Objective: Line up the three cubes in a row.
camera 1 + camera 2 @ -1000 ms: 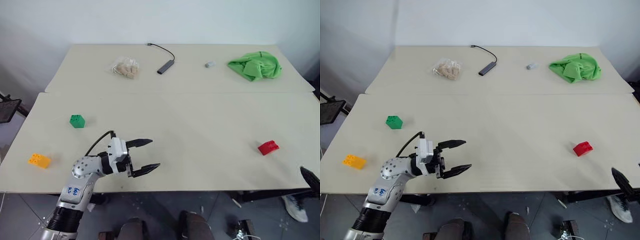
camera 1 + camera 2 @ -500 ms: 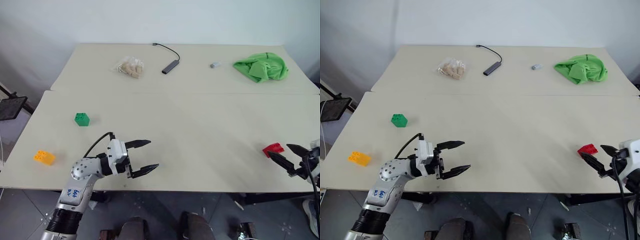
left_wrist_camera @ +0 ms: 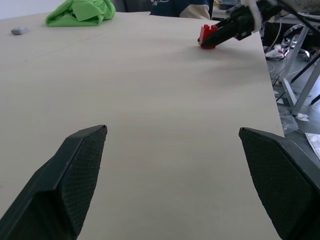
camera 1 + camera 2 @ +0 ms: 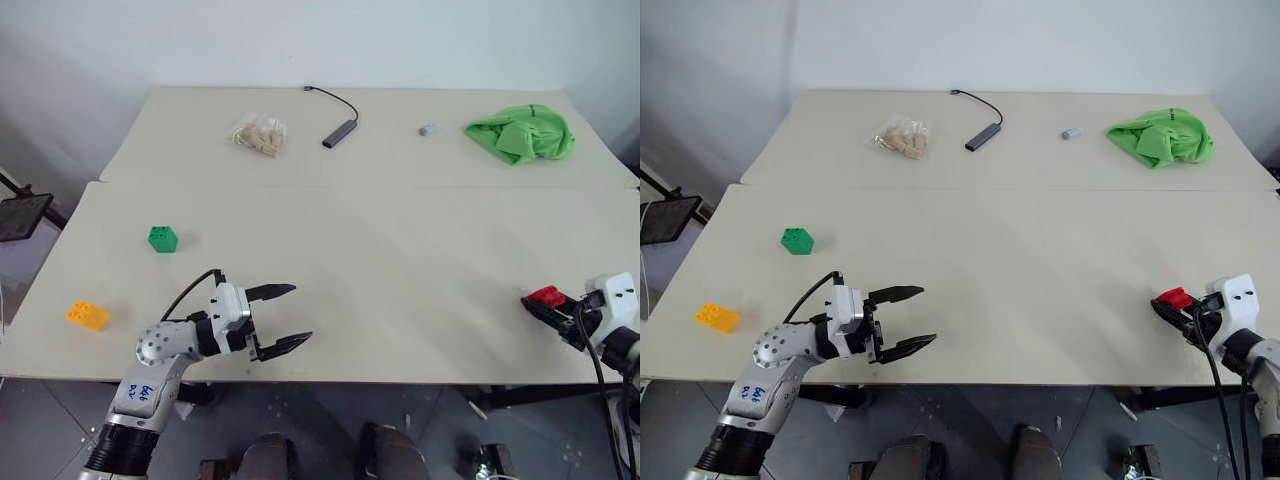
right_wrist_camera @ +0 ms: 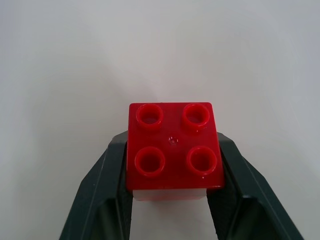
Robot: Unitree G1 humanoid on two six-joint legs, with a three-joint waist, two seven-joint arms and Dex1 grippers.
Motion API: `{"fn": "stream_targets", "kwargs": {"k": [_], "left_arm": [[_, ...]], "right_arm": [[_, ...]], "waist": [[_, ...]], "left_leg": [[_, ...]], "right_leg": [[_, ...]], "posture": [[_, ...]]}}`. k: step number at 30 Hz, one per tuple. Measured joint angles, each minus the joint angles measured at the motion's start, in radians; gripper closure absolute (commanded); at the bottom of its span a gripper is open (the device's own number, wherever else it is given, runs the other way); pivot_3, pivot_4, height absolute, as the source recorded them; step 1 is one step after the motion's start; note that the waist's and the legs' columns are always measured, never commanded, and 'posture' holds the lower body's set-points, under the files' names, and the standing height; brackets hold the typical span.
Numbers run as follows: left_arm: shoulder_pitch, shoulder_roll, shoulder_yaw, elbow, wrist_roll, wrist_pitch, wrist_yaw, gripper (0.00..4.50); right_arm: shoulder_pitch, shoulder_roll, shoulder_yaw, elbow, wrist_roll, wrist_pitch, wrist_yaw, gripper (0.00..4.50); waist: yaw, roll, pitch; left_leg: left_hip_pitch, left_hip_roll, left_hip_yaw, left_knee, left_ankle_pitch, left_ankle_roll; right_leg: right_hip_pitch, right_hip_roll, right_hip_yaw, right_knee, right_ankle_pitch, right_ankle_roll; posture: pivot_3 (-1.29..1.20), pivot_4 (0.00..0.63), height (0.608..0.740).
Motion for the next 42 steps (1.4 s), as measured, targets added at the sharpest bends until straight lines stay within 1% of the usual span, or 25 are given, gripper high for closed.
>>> {"fn": "stream_targets", "kwargs": {"k": [2, 3, 6, 9, 12, 16, 19, 23, 25, 26, 29, 31, 33, 35, 38, 41, 42], "left_arm": [[0.011, 0.004, 0.013, -0.002, 0.000, 0.000, 0.005, 0.00], [0.022, 0.009, 0.022, -0.003, 0.000, 0.000, 0.008, 0.00], [0.043, 0.017, 0.039, -0.010, 0.001, 0.000, 0.024, 0.00], [0.069, 0.021, 0.053, -0.037, 0.001, 0.006, 0.042, 0.00], [0.124, 0.025, 0.072, -0.058, 0.001, 0.008, 0.060, 0.00], [0.156, 0.027, 0.088, -0.080, 0.001, 0.008, 0.079, 0.00], [0.180, 0.029, 0.110, -0.102, -0.001, 0.006, 0.091, 0.00], [0.187, 0.016, 0.157, -0.117, -0.018, 0.003, 0.123, 0.00], [0.189, 0.012, 0.176, -0.117, -0.019, 0.001, 0.142, 0.00], [0.194, 0.005, 0.184, -0.118, -0.019, -0.005, 0.151, 0.00], [0.232, -0.023, 0.218, -0.126, -0.019, -0.033, 0.188, 0.00], [0.265, -0.047, 0.259, -0.136, -0.019, -0.052, 0.228, 0.00], [0.312, -0.075, 0.312, -0.159, -0.020, -0.074, 0.271, 0.00], [0.374, -0.110, 0.372, -0.177, -0.026, -0.097, 0.315, 0.00], [0.463, -0.178, 0.444, -0.186, -0.018, -0.147, 0.386, 0.00], [0.491, -0.245, 0.489, -0.188, 0.028, -0.185, 0.488, 0.00], [0.491, -0.281, 0.500, -0.196, 0.050, -0.193, 0.544, 0.00]], "right_arm": [[-0.030, -0.010, 0.053, -0.029, 0.007, 0.017, 0.068, 2.98], [-0.068, -0.012, 0.094, -0.045, 0.009, 0.035, 0.104, 2.98], [-0.260, 0.004, 0.270, -0.090, -0.024, 0.055, 0.211, 2.98], [-0.438, 0.079, 0.423, -0.087, -0.075, 0.044, 0.285, 2.98], [-0.594, 0.172, 0.570, 0.051, -0.184, -0.036, 0.334, 2.98], [-0.678, 0.248, 0.643, 0.233, -0.269, -0.135, 0.355, 2.98], [-0.712, 0.274, 0.653, 0.309, -0.291, -0.181, 0.373, 2.98], [-0.725, 0.284, 0.651, 0.331, -0.302, -0.177, 0.389, 2.98], [-0.725, 0.296, 0.642, 0.330, -0.301, -0.158, 0.380, 2.25], [-0.724, 0.300, 0.642, 0.330, -0.302, -0.153, 0.374, 2.08], [-0.708, 0.300, 0.634, 0.316, -0.300, -0.161, 0.365, 1.16], [-0.695, 0.291, 0.605, 0.303, -0.296, -0.195, 0.352, 0.49], [-0.674, 0.271, 0.564, 0.269, -0.269, -0.222, 0.361, 0.02], [-0.637, 0.252, 0.514, 0.209, -0.206, -0.229, 0.405, 0.02], [-0.582, 0.253, 0.443, 0.149, -0.107, -0.258, 0.457, 0.02], [-0.545, 0.287, 0.385, 0.122, -0.047, -0.293, 0.452, 0.02], [-0.526, 0.304, 0.363, 0.107, -0.024, -0.301, 0.436, 0.02]], "waist": [[-0.006, 0.000, 0.000], [-0.014, 0.000, 0.000], [-0.032, 0.000, 0.000], [-0.039, -0.001, 0.000], [-0.038, -0.001, 0.001], [-0.026, -0.002, 0.001], [-0.028, -0.002, 0.001], [-0.030, -0.002, 0.001], [-0.035, -0.002, 0.001], [-0.039, -0.002, 0.001], [-0.045, -0.002, 0.001], [-0.045, -0.002, 0.001], [-0.045, -0.002, 0.001], [-0.044, -0.002, 0.001], [-0.044, -0.002, 0.001], [-0.041, -0.003, 0.001], [-0.040, -0.003, 0.001]], "left_leg": [[0.000, 0.000, 0.000, 0.000, 0.000, 0.000], [0.000, 0.000, 0.000, 0.000, 0.000, 0.000], [0.000, 0.001, 0.002, 0.000, 0.000, 0.000], [-0.002, 0.001, 0.003, 0.000, 0.000, -0.001], [-0.004, 0.001, 0.002, 0.000, 0.000, -0.001], [-0.005, 0.000, 0.003, 0.000, 0.000, -0.001], [-0.004, 0.001, 0.003, 0.000, 0.000, -0.001], [-0.004, 0.001, 0.003, 0.000, 0.000, -0.001], [-0.004, 0.001, 0.003, 0.000, 0.000, -0.001], [-0.004, 0.001, 0.003, 0.000, 0.000, -0.001], [-0.004, 0.001, 0.003, 0.000, 0.000, -0.002], [-0.004, 0.001, 0.003, 0.000, -0.001, -0.002], [-0.004, 0.001, 0.003, 0.000, -0.001, -0.002], [-0.004, 0.001, 0.003, 0.000, -0.001, -0.002], [-0.004, 0.001, 0.004, 0.000, -0.002, -0.001], [-0.004, 0.001, 0.004, 0.000, -0.002, -0.001], [-0.004, 0.001, 0.004, 0.000, -0.002, -0.001]], "right_leg": [[0.000, 0.000, 0.000, 0.000, 0.000, 0.000], [0.000, 0.000, 0.001, 0.001, 0.000, 0.000], [-0.004, 0.000, 0.003, 0.003, 0.000, 0.000], [-0.009, 0.000, 0.003, 0.009, 0.000, 0.000], [-0.012, 0.000, 0.003, 0.011, 0.001, 0.000], [-0.012, -0.001, 0.002, 0.010, 0.001, 0.001], [-0.012, 0.000, 0.003, 0.010, 0.001, 0.001], [-0.012, 0.000, 0.003, 0.011, 0.001, 0.001], [-0.012, 0.000, 0.003, 0.012, 0.001, 0.001], [-0.012, 0.000, 0.003, 0.012, 0.001, 0.001], [-0.013, 0.000, 0.003, 0.012, 0.001, 0.001], [-0.013, 0.000, 0.003, 0.012, 0.001, 0.001], [-0.013, 0.000, 0.003, 0.011, 0.001, 0.001], [-0.013, 0.000, 0.003, 0.011, 0.001, 0.001], [-0.012, 0.000, 0.003, 0.009, 0.001, 0.001], [-0.012, -0.001, 0.003, 0.009, 0.001, 0.001], [-0.011, -0.001, 0.003, 0.009, 0.001, 0.000]], "posture": [[0.00, 0.150, 0.740], [0.00, 0.150, 0.740], [0.00, 0.150, 0.740], [0.00, 0.150, 0.740], [0.00, 0.150, 0.740], [0.00, 0.150, 0.740], [0.00, 0.150, 0.740], [0.00, 0.150, 0.740], [0.00, 0.150, 0.740], [0.00, 0.150, 0.740], [0.00, 0.150, 0.740], [0.00, 0.150, 0.740], [0.00, 0.150, 0.740], [0.00, 0.150, 0.740], [0.00, 0.150, 0.740], [0.00, 0.150, 0.740], [0.00, 0.150, 0.740]]}}
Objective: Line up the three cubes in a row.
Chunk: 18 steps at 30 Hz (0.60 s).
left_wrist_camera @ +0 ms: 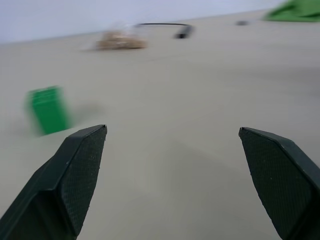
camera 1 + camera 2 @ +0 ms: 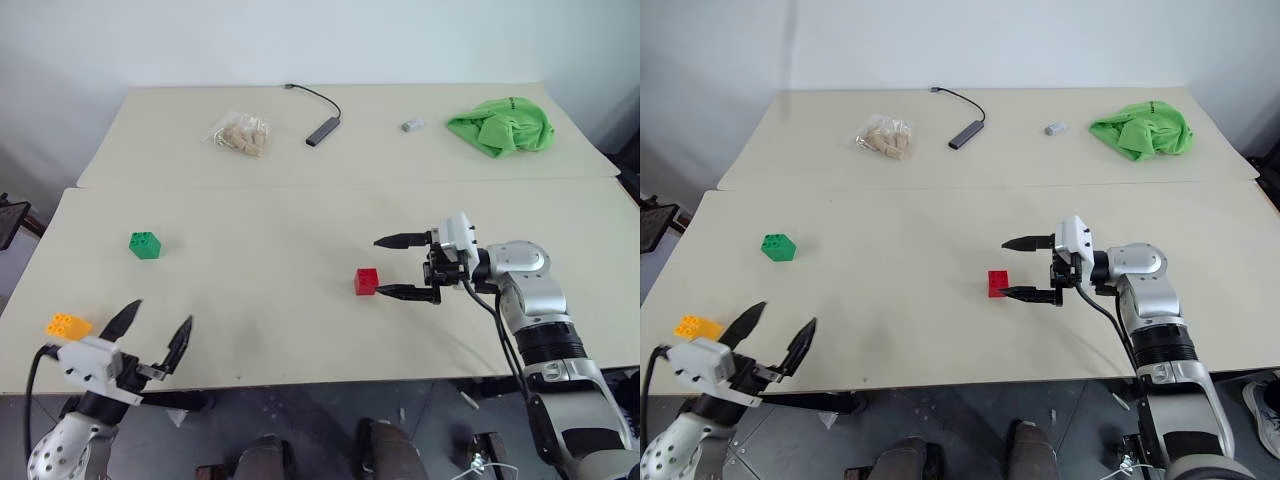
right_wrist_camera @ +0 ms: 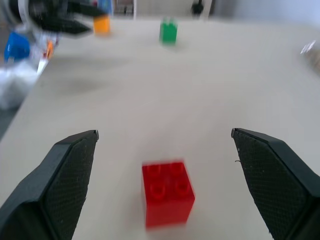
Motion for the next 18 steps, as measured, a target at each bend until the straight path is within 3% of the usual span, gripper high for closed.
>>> {"fn": "stream_targets", "kwargs": {"k": [7, 14, 18], "left_arm": [[-0.083, -0.151, -0.033, -0.034, 0.028, 0.072, 0.232, 0.00], [-0.486, -0.036, -0.057, 0.134, 0.142, 0.270, 0.445, 0.00], [-0.621, 0.004, -0.058, 0.294, 0.161, 0.314, 0.491, 0.00]], "right_arm": [[0.121, 0.044, -0.067, -0.033, 0.074, -0.106, 0.023, 0.02], [0.137, 0.045, -0.069, -0.098, 0.079, -0.102, -0.031, 0.02], [0.148, 0.043, -0.064, -0.129, 0.078, -0.096, -0.057, 0.02]], "waist": [[0.011, -0.001, 0.000], [0.022, -0.001, -0.001], [0.021, -0.002, 0.000]], "left_leg": [[0.000, 0.000, 0.001, 0.001, -0.001, 0.001], [0.000, 0.000, 0.001, 0.007, -0.002, 0.002], [0.000, 0.000, 0.001, 0.006, -0.002, 0.001]], "right_leg": [[0.000, 0.000, 0.001, 0.001, 0.000, 0.000], [0.000, 0.000, 0.001, 0.005, 0.000, 0.000], [-0.001, 0.000, 0.000, 0.005, 0.000, 0.000]], "posture": [[0.00, 0.150, 0.740], [0.00, 0.150, 0.740], [0.00, 0.150, 0.740]]}}
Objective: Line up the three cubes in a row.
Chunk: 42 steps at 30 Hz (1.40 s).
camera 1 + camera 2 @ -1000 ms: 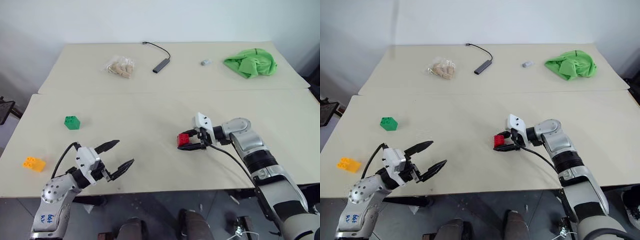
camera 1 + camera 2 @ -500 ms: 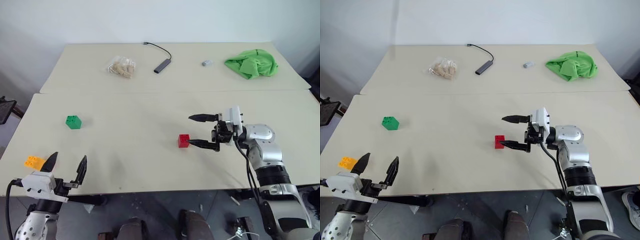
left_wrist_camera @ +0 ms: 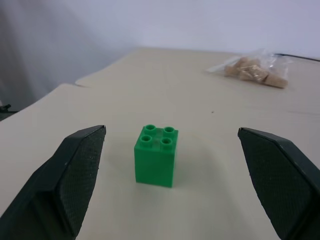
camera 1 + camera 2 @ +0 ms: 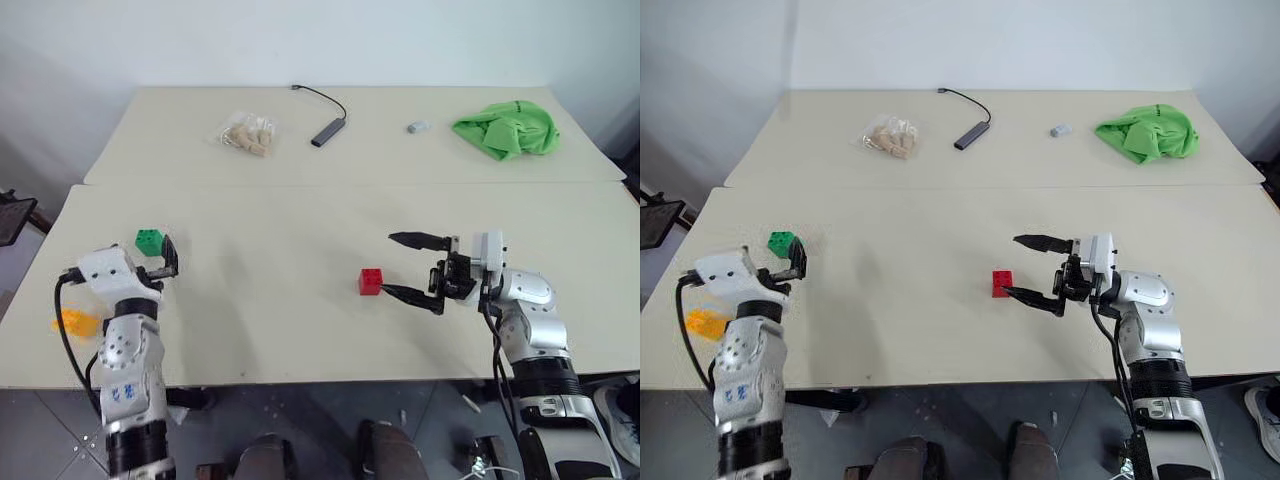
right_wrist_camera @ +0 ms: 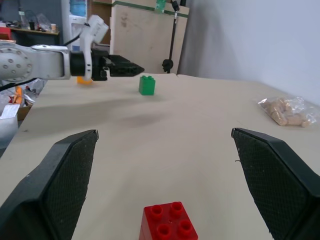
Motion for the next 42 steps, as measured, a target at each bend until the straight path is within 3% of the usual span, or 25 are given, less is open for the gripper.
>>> {"fn": "stream_targets", "kwargs": {"k": [7, 10, 18, 22, 25, 28, 30, 35, 42], "left_arm": [[-0.078, 0.031, -0.021, 0.167, 0.062, -0.040, 0.048, 0.00], [-0.090, 0.031, -0.021, 0.221, 0.062, -0.057, 0.053, 0.53], [-0.111, 0.031, -0.026, 0.269, 0.020, -0.149, -0.022, 2.93], [-0.082, 0.034, -0.044, 0.243, -0.072, -0.238, -0.202, 2.93], [-0.009, 0.071, -0.101, 0.143, -0.199, -0.237, -0.451, 2.93], [0.070, 0.283, -0.246, 0.006, -0.298, -0.158, -0.847, 2.93], [0.042, 0.359, -0.310, 0.003, -0.304, -0.136, -1.021, 2.93], [-0.128, 0.388, -0.440, 0.206, -0.232, -0.187, -1.247, 2.93], [-0.410, 0.302, -0.480, 0.621, -0.140, -0.359, -1.399, 2.93]], "right_arm": [[0.066, -0.017, -0.001, -0.087, -0.001, 0.022, -0.058, 0.02], [0.096, -0.019, 0.001, -0.109, -0.001, 0.037, -0.074, 0.00], [0.099, -0.022, 0.001, -0.119, -0.001, 0.041, -0.095, 0.00], [0.120, -0.022, 0.002, -0.137, -0.002, 0.041, -0.106, 0.00], [0.148, -0.038, 0.002, -0.155, -0.002, 0.049, -0.113, 0.00], [0.171, -0.088, -0.014, -0.165, -0.002, 0.061, -0.115, 0.00], [0.173, -0.100, -0.032, -0.165, 0.000, 0.062, -0.118, 0.00], [0.177, -0.101, -0.032, -0.169, 0.000, 0.064, -0.119, 0.00], [0.245, -0.119, -0.042, -0.247, 0.003, 0.082, -0.149, 0.00]], "waist": [[0.001, -0.001, 0.000], [0.003, -0.001, 0.001], [0.002, -0.002, 0.001], [0.002, -0.002, 0.001], [0.000, -0.002, 0.001], [0.000, -0.002, 0.002], [0.004, -0.001, 0.002], [0.000, -0.001, 0.002], [0.003, -0.001, 0.002]], "left_leg": [[0.000, 0.000, 0.001, 0.000, 0.000, 0.000], [0.000, 0.000, 0.001, 0.001, 0.000, 0.000], [0.000, 0.000, 0.001, 0.001, 0.000, 0.000], [0.000, 0.000, 0.001, 0.001, 0.000, 0.000], [0.000, 0.000, 0.001, 0.001, 0.000, 0.000], [0.000, 0.000, 0.002, 0.001, 0.000, -0.001], [0.000, 0.000, 0.003, 0.002, 0.000, 0.000], [0.000, 0.000, 0.003, 0.002, 0.000, 0.000], [-0.002, -0.001, 0.003, 0.002, -0.001, 0.001]], "right_leg": [[0.000, 0.000, 0.000, -0.001, 0.000, 0.001], [0.001, 0.000, 0.000, -0.001, 0.000, 0.001], [0.000, 0.000, 0.000, -0.001, 0.000, 0.001], [0.001, 0.000, 0.000, -0.001, 0.000, 0.001], [0.000, 0.000, 0.000, -0.001, 0.000, 0.001], [-0.001, 0.000, 0.001, 0.000, 0.000, 0.000], [0.000, 0.000, 0.002, -0.002, 0.000, -0.001], [0.000, 0.001, 0.002, -0.001, 0.000, -0.001], [-0.001, 0.001, 0.000, -0.003, 0.001, 0.001]], "posture": [[0.00, 0.150, 0.740], [0.00, 0.150, 0.740], [0.00, 0.150, 0.740], [0.00, 0.150, 0.740], [0.00, 0.150, 0.740], [0.00, 0.150, 0.740], [0.00, 0.150, 0.740], [0.00, 0.150, 0.740], [0.00, 0.150, 0.740]]}}
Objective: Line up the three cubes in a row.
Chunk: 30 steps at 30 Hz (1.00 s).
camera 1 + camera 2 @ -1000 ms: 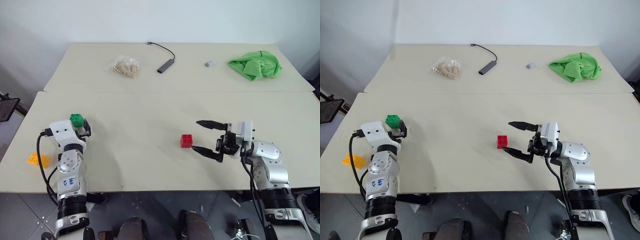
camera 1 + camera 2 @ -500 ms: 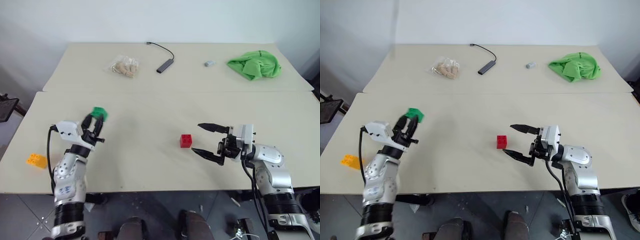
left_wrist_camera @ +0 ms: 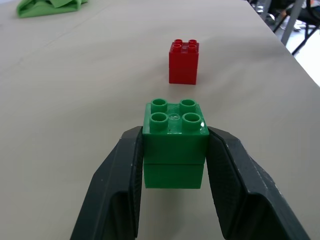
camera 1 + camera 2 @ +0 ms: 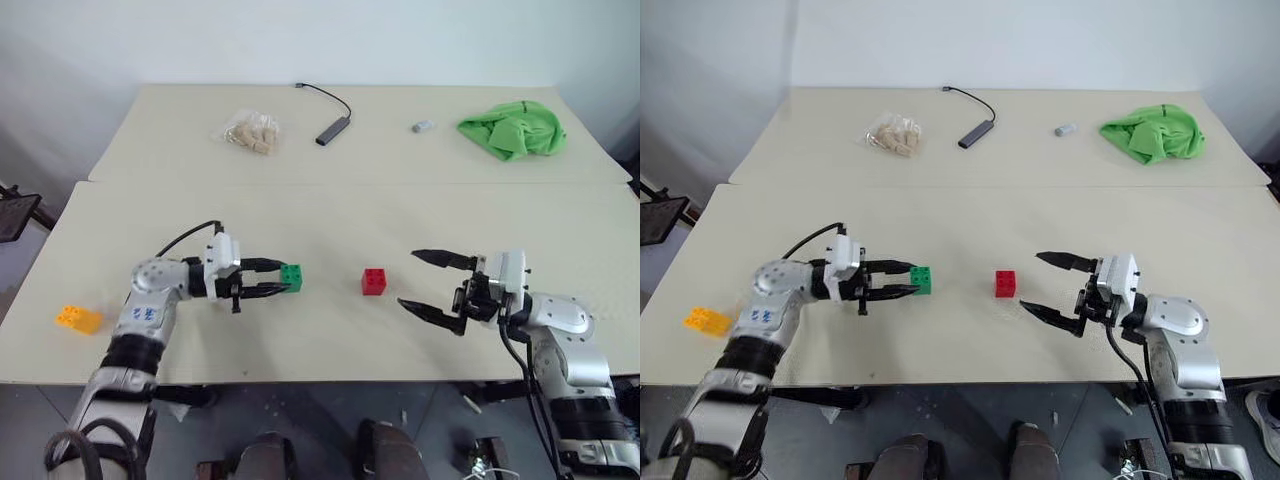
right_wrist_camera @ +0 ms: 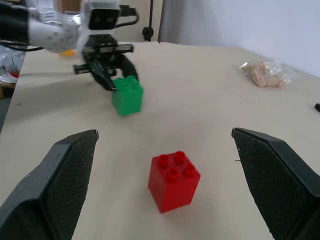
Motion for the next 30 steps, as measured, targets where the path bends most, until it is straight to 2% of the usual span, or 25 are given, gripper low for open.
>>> {"fn": "stream_targets", "kwargs": {"k": [7, 14, 21, 24, 26, 30], "left_arm": [[-0.075, -0.054, -0.015, 0.159, 0.030, -0.063, -0.112, 2.93], [-0.137, -0.116, -0.004, 0.286, 0.073, -0.176, -0.077, 2.93], [-0.142, -0.122, 0.007, 0.333, 0.092, -0.200, -0.071, 0.87], [-0.108, -0.101, 0.031, 0.250, 0.073, -0.161, -0.066, 0.02], [-0.041, -0.066, 0.069, 0.125, 0.042, -0.122, -0.041, 0.02], [0.204, -0.003, 0.183, -0.210, -0.029, -0.002, 0.095, 0.02]], "right_arm": [[0.057, -0.006, -0.018, -0.050, 0.001, 0.004, -0.042, 0.00], [0.081, -0.006, -0.015, -0.080, 0.007, 0.023, -0.060, 0.00], [0.093, -0.006, 0.005, -0.085, 0.023, 0.046, -0.051, 0.00], [0.076, -0.006, 0.016, -0.085, 0.029, 0.052, -0.039, 0.00], [0.062, -0.006, 0.021, -0.083, 0.036, 0.061, -0.029, 0.00], [0.029, 0.009, 0.033, -0.073, 0.047, 0.066, -0.012, 0.00]], "waist": [[-0.003, 0.000, 0.000], [0.004, -0.001, 0.001], [-0.001, -0.001, 0.001], [-0.002, -0.001, 0.001], [-0.008, -0.001, 0.001], [-0.025, -0.001, 0.001]], "left_leg": [[0.000, 0.000, 0.000, 0.001, 0.000, 0.000], [-0.002, 0.000, -0.001, 0.004, -0.001, 0.002], [-0.002, 0.000, -0.001, 0.004, -0.001, 0.002], [-0.002, 0.000, -0.001, 0.004, -0.001, 0.002], [-0.002, 0.001, -0.001, 0.003, -0.001, 0.002], [-0.001, 0.001, -0.002, 0.003, -0.002, 0.001]], "right_leg": [[0.000, 0.000, 0.000, 0.000, 0.000, 0.000], [0.001, 0.000, 0.000, -0.001, 0.001, 0.001], [0.000, 0.000, 0.000, -0.001, 0.001, 0.001], [0.000, 0.000, 0.000, -0.001, 0.001, 0.001], [-0.001, 0.000, 0.001, 0.000, 0.001, 0.001], [-0.001, 0.000, 0.000, 0.002, 0.001, 0.001]], "posture": [[0.00, 0.150, 0.740], [0.00, 0.150, 0.740], [0.00, 0.150, 0.740], [0.00, 0.150, 0.740], [0.00, 0.150, 0.740], [0.00, 0.150, 0.740]]}}
